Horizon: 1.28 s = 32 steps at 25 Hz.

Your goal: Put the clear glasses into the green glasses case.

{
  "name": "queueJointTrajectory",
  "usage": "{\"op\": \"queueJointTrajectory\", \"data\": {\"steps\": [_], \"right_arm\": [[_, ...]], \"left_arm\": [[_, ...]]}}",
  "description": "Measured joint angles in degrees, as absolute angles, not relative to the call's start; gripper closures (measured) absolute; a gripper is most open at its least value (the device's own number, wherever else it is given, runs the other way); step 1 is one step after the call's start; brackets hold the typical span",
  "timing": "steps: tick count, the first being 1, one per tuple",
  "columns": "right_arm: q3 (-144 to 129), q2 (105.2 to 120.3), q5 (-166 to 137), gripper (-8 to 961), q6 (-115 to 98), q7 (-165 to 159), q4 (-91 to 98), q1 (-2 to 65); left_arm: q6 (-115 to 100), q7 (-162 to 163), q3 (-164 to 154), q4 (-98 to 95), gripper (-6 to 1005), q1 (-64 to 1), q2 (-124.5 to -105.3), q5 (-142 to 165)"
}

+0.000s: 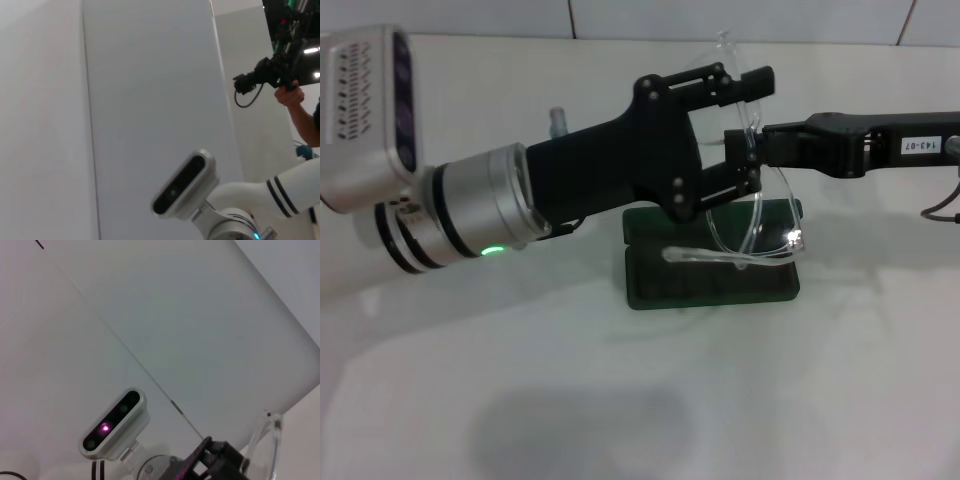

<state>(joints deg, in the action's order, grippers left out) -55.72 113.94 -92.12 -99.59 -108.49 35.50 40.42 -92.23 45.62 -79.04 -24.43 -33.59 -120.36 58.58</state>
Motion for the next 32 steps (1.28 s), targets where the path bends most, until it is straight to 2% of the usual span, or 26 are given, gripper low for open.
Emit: {"op": "queueJointTrajectory", "data": {"steps": [8, 20, 27, 32], "right_arm": [[-50.29, 113.75, -91.39, 870, -98.76, -107.30, 35.55, 37.40], [-41.35, 114.66, -88.98, 886, -97.26, -104.16, 34.23, 34.17], [-35.39, 114.76, -80.06, 886, -96.76, -99.01, 25.36, 33.24], [-35.02, 115.46, -74.71, 886, -95.71, -95.79, 22.84, 32.31]], "left_arm": [[-97.57, 45.71, -78.68, -24.97, 439, -31.06, -119.90, 54.11], [-99.20, 45.65, -78.82, -25.32, 439, -28.75, -119.70, 51.31], [-101.18, 45.44, -79.12, -25.24, 440, -28.11, -119.78, 51.52], [-101.85, 45.76, -79.33, -25.14, 440, -28.27, -119.86, 52.25]]}}
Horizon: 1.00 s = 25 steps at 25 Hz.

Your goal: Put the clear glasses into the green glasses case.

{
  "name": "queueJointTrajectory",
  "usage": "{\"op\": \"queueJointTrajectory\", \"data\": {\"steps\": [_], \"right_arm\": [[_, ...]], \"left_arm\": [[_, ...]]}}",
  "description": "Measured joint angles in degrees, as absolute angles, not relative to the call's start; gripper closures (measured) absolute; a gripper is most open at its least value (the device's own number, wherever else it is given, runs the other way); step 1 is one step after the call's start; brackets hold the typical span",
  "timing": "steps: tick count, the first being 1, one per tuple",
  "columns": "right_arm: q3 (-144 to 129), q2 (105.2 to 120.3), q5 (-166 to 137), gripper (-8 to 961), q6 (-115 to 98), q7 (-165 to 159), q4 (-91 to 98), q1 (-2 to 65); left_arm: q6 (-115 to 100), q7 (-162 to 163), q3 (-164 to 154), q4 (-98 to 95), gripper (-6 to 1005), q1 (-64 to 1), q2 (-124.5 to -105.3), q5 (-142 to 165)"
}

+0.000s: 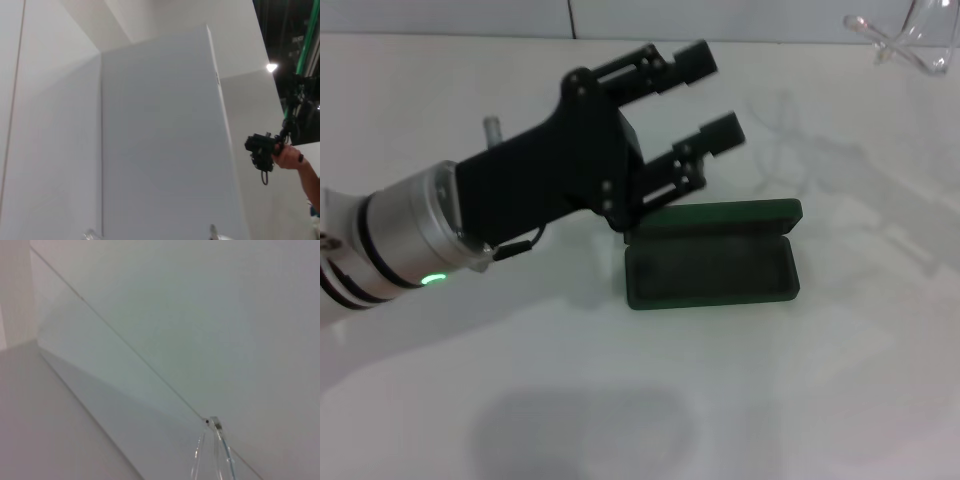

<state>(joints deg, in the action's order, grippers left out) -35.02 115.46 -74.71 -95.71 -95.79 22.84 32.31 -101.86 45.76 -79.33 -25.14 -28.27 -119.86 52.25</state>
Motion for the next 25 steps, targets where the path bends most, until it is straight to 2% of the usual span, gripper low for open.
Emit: {"op": "queueJointTrajectory", "data": {"steps": [14, 25], "right_arm": [[-39.07, 115.89, -71.44, 886, -95.13, -93.64, 16.48, 37.57], [-50.46, 116.10, -71.16, 886, -89.78, -93.76, 15.67, 41.24]], "left_arm": [[-101.39, 45.74, -83.86, -25.23, 440, -35.51, -120.14, 61.37], [-97.27, 48.17, -83.81, -25.03, 440, -38.76, -120.20, 59.36]]}}
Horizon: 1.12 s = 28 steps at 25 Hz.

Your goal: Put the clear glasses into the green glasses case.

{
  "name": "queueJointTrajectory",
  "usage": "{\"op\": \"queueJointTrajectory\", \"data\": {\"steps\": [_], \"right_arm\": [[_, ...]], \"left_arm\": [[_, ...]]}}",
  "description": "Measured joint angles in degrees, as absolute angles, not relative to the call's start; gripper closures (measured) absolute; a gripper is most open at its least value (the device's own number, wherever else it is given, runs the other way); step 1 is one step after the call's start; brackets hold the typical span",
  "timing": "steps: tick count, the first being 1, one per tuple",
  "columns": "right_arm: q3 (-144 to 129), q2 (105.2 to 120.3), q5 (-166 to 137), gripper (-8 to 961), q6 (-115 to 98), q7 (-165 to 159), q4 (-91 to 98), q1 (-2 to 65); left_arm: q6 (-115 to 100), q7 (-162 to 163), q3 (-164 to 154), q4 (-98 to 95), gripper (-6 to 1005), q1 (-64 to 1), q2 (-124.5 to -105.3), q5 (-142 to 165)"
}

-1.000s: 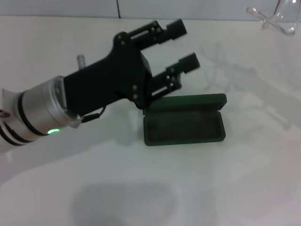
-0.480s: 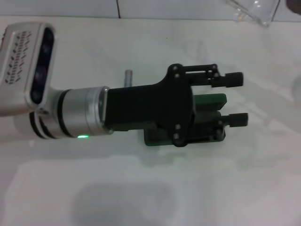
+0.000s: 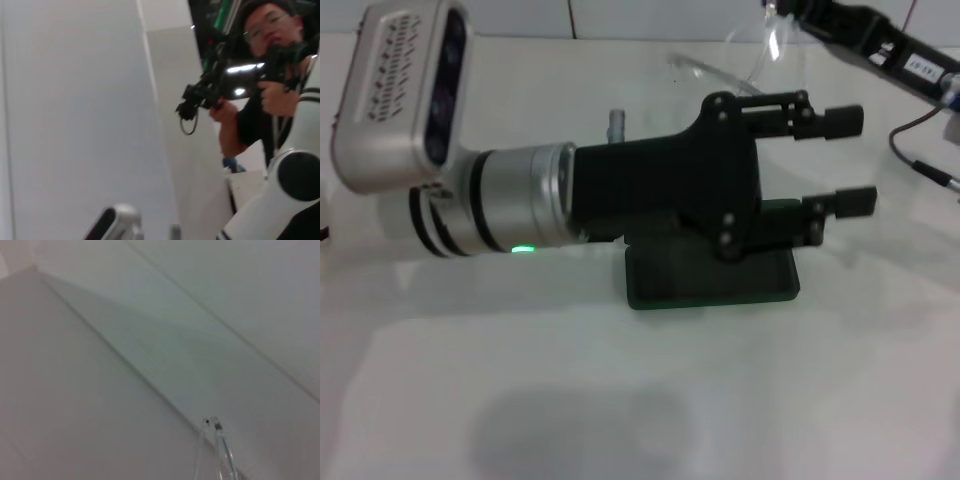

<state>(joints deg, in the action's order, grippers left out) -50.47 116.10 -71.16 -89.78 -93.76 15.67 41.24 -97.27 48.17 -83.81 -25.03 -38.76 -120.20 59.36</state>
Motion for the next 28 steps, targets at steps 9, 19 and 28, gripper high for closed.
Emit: {"op": "queueJointTrajectory", "data": {"steps": [9, 19, 28], "right_arm": [[-58.63, 115.58, -71.54, 885, -89.68, -93.78, 18.93, 41.76], [-63.69, 115.27, -74.38, 885, -89.35, -93.45, 23.99, 40.73], [-64.36, 115.31, -75.44, 885, -91.53, -93.16, 27.11, 39.60]], "left_arm": [[-94.52, 48.23, -83.36, -25.26, 440, -38.86, -119.95, 59.21], [-93.35, 48.24, -83.25, -25.13, 441, -38.92, -119.80, 59.15], [-93.51, 48.18, -83.31, -25.27, 441, -38.81, -119.84, 59.11]]}}
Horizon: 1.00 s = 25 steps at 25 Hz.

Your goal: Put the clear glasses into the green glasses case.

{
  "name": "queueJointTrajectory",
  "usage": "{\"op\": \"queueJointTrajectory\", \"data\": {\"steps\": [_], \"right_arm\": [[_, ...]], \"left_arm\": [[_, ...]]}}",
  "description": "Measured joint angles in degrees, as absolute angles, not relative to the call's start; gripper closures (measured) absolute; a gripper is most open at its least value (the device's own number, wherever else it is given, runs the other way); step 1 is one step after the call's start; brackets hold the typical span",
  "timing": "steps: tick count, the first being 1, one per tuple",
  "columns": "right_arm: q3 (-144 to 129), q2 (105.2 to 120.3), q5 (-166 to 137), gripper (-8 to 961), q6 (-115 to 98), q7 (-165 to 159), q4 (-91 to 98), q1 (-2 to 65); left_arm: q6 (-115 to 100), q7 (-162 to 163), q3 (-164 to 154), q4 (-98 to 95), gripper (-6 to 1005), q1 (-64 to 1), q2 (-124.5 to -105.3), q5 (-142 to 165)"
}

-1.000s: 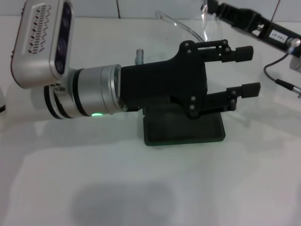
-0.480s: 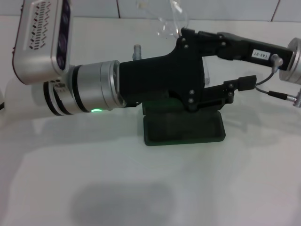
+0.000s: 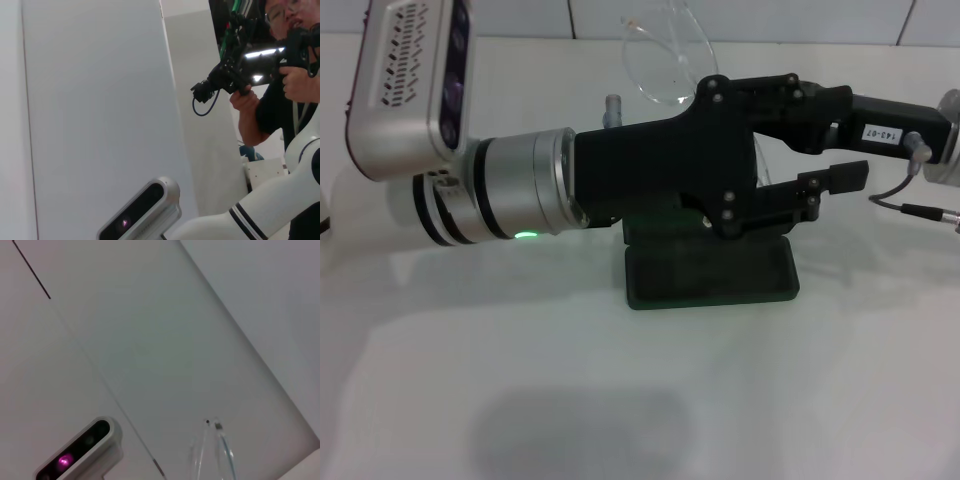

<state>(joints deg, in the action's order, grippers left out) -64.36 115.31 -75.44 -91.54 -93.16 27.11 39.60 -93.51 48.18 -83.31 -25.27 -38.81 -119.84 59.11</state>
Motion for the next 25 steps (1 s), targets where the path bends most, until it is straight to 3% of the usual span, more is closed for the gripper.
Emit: {"op": "queueJointTrajectory", "data": {"steps": [18, 25], "right_arm": [[-63.35, 115.47, -74.94, 885, -95.43, -92.50, 27.27, 37.64], [-60.30, 115.26, -74.97, 885, -93.70, -92.15, 27.40, 36.62]], "left_arm": [[-96.31, 50.89, -83.13, -25.53, 436, -38.04, -119.76, 58.95], [-98.01, 51.23, -83.18, -29.16, 436, -34.87, -119.77, 59.00]]}}
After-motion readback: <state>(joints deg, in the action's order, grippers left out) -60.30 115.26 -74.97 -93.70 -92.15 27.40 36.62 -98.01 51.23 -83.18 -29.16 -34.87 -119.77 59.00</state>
